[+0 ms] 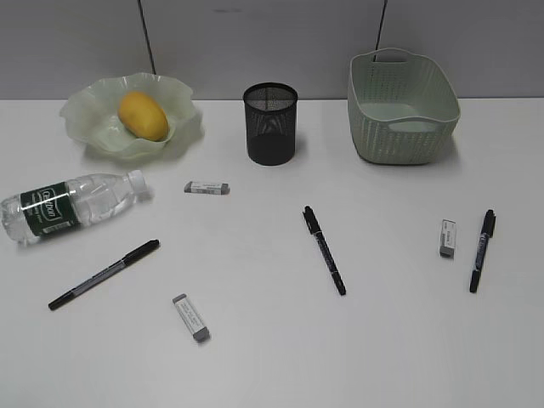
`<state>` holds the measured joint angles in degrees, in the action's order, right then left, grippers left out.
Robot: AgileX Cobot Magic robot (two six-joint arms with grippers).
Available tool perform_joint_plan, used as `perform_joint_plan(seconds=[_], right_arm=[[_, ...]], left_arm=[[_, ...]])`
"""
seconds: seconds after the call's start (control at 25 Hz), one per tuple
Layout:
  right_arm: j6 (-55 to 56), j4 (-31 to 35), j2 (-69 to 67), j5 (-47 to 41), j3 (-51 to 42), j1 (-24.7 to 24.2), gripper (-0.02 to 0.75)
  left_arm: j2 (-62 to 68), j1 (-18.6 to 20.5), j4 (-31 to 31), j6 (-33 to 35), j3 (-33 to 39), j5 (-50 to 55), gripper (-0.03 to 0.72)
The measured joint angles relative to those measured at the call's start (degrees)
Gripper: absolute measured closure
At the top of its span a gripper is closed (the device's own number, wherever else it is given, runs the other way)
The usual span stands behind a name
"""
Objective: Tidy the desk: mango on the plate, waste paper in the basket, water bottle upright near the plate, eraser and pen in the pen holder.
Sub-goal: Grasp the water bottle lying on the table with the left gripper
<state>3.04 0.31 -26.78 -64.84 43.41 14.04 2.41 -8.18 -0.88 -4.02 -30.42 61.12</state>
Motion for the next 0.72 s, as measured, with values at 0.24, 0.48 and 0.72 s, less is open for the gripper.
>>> perform_joint_plan(seconds=[0.24, 0.48, 0.72], right_arm=[[0.0, -0.3, 10.3, 0.4, -11.0, 0.0, 0.207], [-0.1, -0.3, 14.3, 1.6, -12.7, 0.0, 0.207], [-0.1, -0.7, 14.3, 1.9, -12.7, 0.0, 0.207]], left_arm=[[0.0, 0.0, 0.0, 0.0, 0.0, 0.0, 0.218], [0.0, 0.0, 0.0, 0.0, 0.0, -0.2, 0.226], [5.4, 0.0, 0.0, 0.0, -2.0, -11.6, 0.229]])
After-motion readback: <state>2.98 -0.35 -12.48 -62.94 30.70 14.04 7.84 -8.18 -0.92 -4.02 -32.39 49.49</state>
